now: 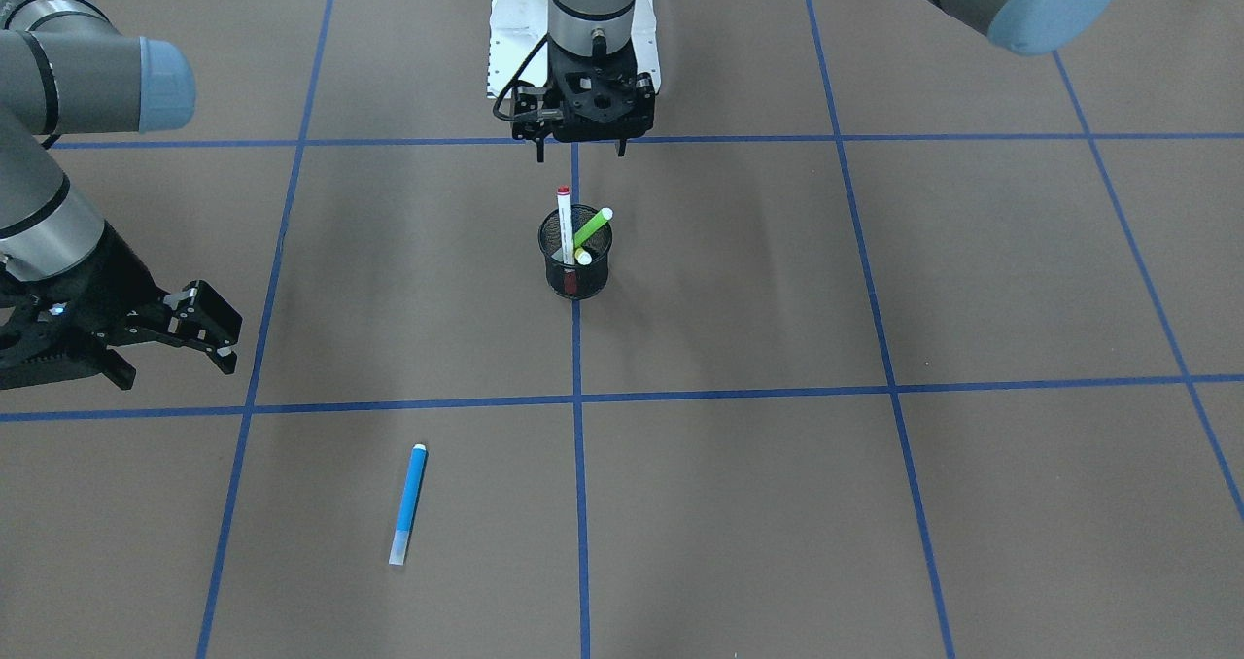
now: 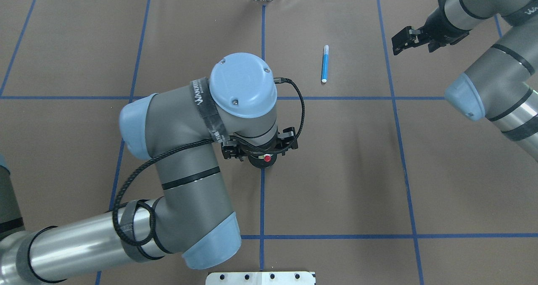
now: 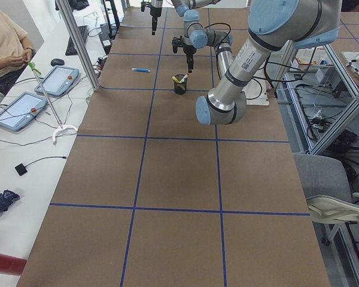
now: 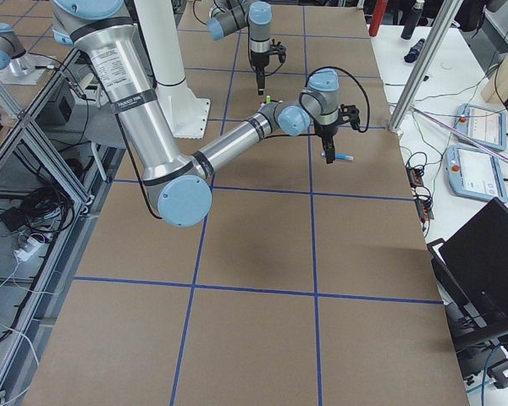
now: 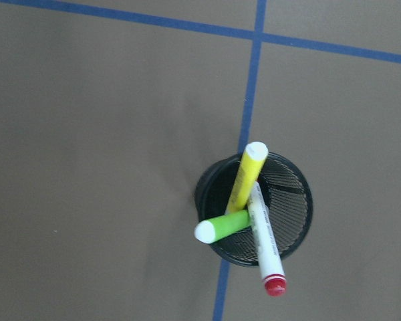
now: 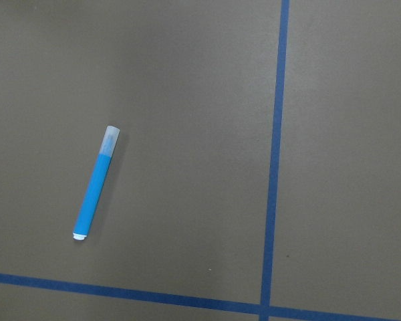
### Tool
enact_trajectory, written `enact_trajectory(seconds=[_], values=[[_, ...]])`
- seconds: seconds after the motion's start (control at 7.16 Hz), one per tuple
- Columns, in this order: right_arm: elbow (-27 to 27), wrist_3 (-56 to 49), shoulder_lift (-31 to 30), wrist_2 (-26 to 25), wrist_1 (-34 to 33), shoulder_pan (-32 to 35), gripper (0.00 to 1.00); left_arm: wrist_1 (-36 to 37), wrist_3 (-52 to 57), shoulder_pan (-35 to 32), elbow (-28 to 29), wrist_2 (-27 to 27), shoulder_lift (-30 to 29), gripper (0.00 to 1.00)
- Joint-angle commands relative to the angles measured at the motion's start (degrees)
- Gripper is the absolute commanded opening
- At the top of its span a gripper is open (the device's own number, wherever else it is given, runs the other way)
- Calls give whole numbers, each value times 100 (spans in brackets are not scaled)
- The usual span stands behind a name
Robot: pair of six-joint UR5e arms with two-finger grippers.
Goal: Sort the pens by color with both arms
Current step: 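Move the left gripper over the pen cup while the right arm withdraws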
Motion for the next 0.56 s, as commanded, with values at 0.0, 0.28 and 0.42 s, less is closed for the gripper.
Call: enact_trajectory(seconds=[0.0,0.28,0.42], values=[[-1,-84,-38,13,12,45,100,-42,45,107,374,1,-177,77],[-1,-84,-29,-13,12,36,100,-103,378,107,611,27,-177,62],[-1,-75,-29,-22,12,36,100,-252,380,107,707,27,-176,62]])
